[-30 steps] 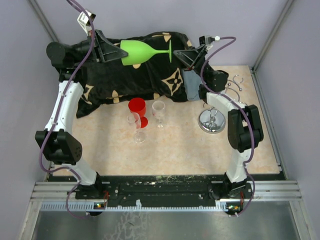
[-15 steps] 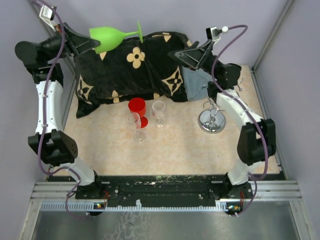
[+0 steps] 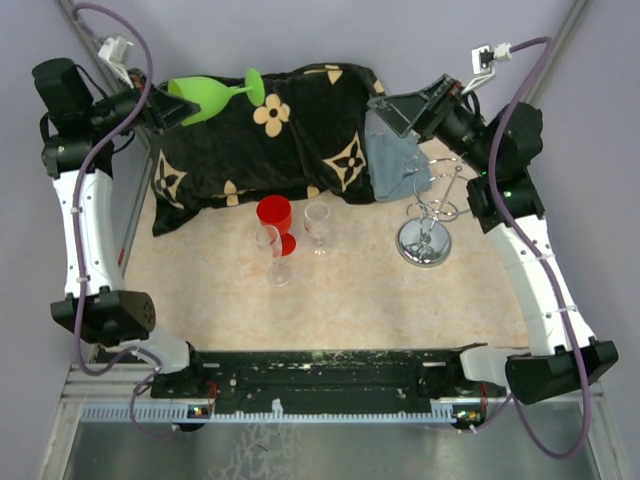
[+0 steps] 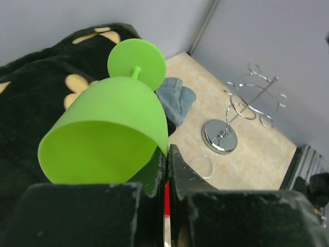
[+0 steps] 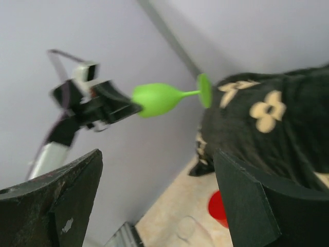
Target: Take the wine glass off the wine glass rack
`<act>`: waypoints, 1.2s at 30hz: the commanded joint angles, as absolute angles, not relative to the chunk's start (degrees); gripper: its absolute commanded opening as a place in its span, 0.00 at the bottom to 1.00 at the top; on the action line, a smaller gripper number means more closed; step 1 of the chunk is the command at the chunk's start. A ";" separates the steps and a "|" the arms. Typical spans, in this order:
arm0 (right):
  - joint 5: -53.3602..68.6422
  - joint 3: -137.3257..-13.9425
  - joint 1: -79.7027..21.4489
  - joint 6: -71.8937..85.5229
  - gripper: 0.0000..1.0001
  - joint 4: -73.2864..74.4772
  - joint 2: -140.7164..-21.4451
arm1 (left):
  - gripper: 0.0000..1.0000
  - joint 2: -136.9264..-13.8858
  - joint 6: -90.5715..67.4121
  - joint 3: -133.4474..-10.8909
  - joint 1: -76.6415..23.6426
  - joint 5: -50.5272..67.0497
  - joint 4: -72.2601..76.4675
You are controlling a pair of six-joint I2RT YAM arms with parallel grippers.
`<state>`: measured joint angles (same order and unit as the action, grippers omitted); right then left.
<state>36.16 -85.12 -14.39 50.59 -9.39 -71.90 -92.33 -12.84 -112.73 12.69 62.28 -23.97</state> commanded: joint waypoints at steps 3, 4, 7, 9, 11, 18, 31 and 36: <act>8.11 -91.50 -13.77 30.59 0.89 24.65 -69.10 | 0.00 -83.06 12.60 -116.02 -1.06 54.79 -50.28; 5.31 -91.53 -13.77 29.77 0.89 26.27 -68.95 | 0.00 -82.64 13.84 -115.74 -3.25 53.89 -52.05; 0.47 -90.33 -13.76 28.85 0.89 27.82 -67.91 | 0.00 -83.05 17.00 -116.35 -9.37 50.70 -58.15; -3.16 -88.77 -13.80 29.00 0.90 27.90 -66.52 | 0.00 -83.56 19.13 -117.06 -12.81 48.04 -62.10; -6.69 -86.80 -13.74 29.20 0.90 28.12 -65.03 | 0.00 -83.52 20.92 -117.24 -16.38 45.35 -65.05; -23.59 -86.42 -13.75 33.14 0.91 39.02 -63.13 | 0.00 -85.10 24.14 -117.01 -32.78 33.97 -73.50; -31.64 -84.32 -13.80 34.76 0.92 43.54 -57.58 | 0.00 -96.07 30.43 -118.35 -47.03 8.67 -80.95; -32.62 -82.55 -13.80 35.84 0.93 44.51 -55.33 | 0.00 -97.74 31.54 -114.93 -48.69 6.57 -80.99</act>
<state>-29.95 -83.15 -14.06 34.76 44.34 -57.23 -96.99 29.19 -116.29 -47.16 11.20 -79.46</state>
